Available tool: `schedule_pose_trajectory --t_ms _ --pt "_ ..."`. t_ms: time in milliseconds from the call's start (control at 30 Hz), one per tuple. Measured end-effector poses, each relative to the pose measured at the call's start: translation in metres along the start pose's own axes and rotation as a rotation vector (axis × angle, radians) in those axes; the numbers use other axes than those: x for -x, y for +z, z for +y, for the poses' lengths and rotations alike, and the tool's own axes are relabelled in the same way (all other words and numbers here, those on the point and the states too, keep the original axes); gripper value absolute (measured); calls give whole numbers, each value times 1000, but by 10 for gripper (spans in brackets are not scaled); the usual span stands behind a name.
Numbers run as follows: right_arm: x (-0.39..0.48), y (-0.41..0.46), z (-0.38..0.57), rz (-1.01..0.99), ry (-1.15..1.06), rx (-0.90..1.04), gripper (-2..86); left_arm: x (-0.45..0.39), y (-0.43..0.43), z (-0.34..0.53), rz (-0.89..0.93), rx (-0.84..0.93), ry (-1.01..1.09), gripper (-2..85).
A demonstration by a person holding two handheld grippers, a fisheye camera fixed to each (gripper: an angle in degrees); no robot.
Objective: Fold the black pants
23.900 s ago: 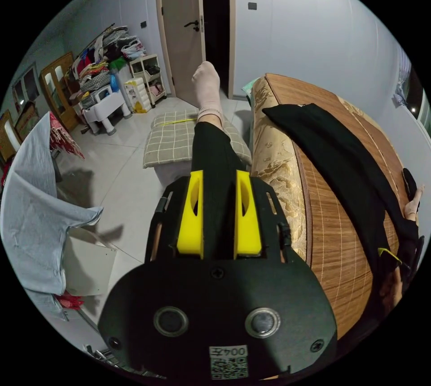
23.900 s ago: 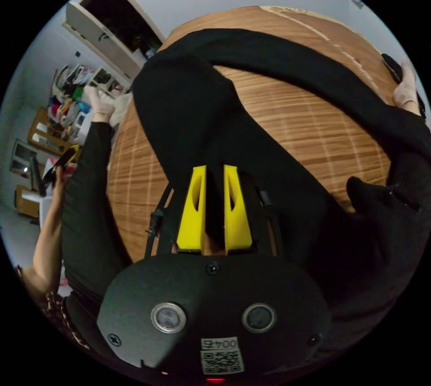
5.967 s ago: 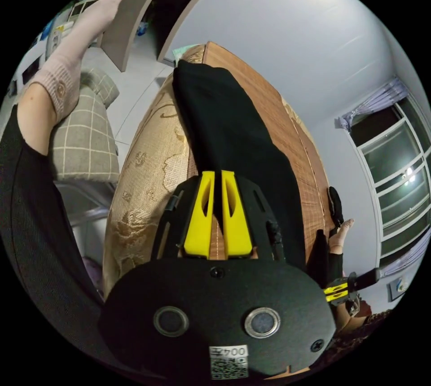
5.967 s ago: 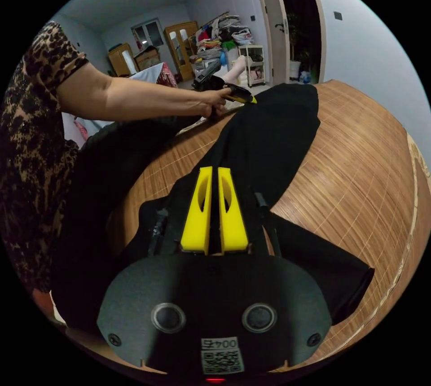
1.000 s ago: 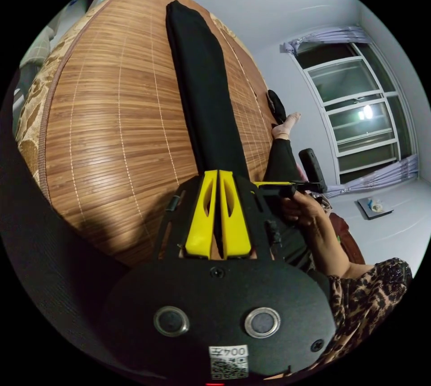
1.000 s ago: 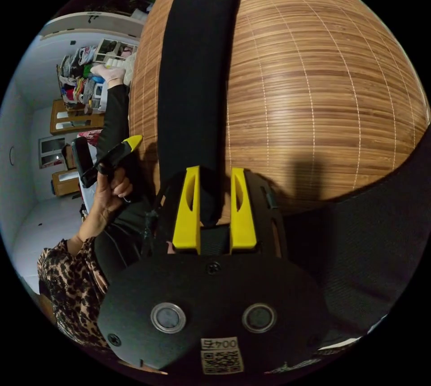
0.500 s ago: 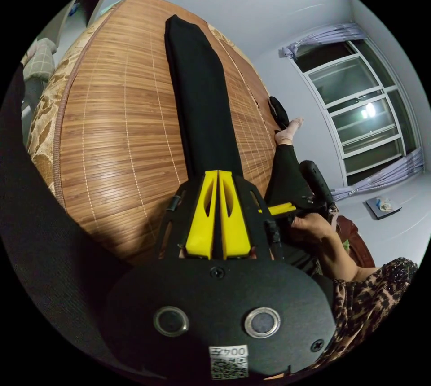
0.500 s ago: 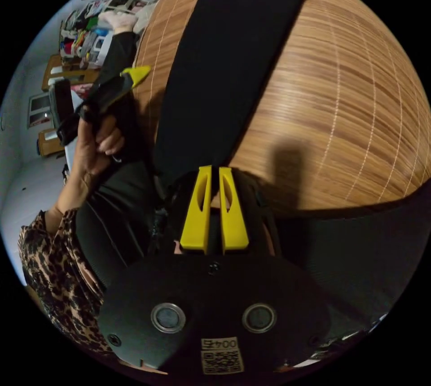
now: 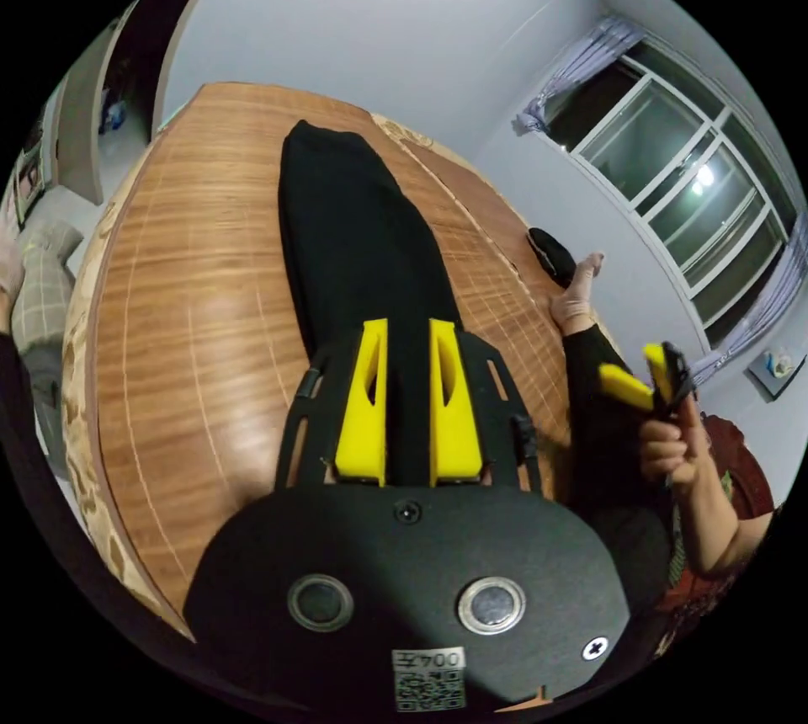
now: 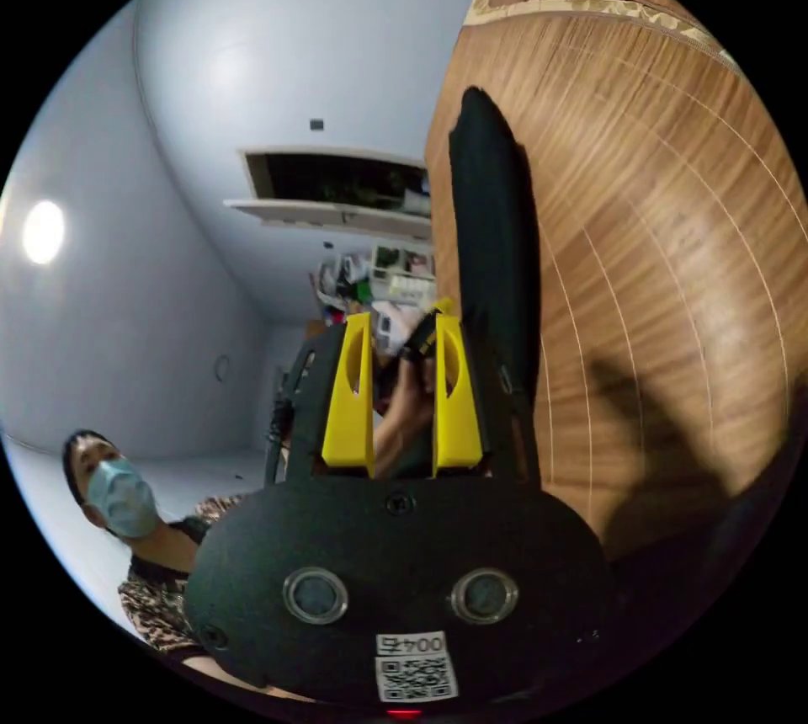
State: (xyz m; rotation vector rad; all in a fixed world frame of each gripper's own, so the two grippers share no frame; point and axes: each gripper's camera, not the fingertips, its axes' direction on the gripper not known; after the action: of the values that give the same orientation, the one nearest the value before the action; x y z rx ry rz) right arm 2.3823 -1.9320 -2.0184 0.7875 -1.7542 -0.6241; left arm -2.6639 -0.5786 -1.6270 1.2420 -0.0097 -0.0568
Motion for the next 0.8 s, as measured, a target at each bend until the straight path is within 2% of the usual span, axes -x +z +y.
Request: schedule_pose_trajectory --t_ms 67,133,167,300,433,600,733,800 --pt "-10 -13 -38 -83 31 -67 121 0 25 -17 -70 37 32 71" --pt "-17 -16 -77 -84 48 -98 128 3 51 -28 -144 144 57 54" --pt "-23 -14 -102 -91 66 -94 134 6 58 -29 -183 130 69 42" --pt "-52 12 -179 -127 158 -76 160 29 65 -35 -63 95 -23 17" --pt "-72 38 -230 -114 199 -63 157 29 74 -43 -69 94 -19 10" --pt "-71 73 -279 68 85 -27 138 31 86 -54 -64 85 -28 7" --pt "-59 104 -294 121 -32 18 137 32 92 -62 -66 80 -29 6" --pt "-29 128 -294 188 -217 37 144 31 96 -67 -79 79 -22 6"
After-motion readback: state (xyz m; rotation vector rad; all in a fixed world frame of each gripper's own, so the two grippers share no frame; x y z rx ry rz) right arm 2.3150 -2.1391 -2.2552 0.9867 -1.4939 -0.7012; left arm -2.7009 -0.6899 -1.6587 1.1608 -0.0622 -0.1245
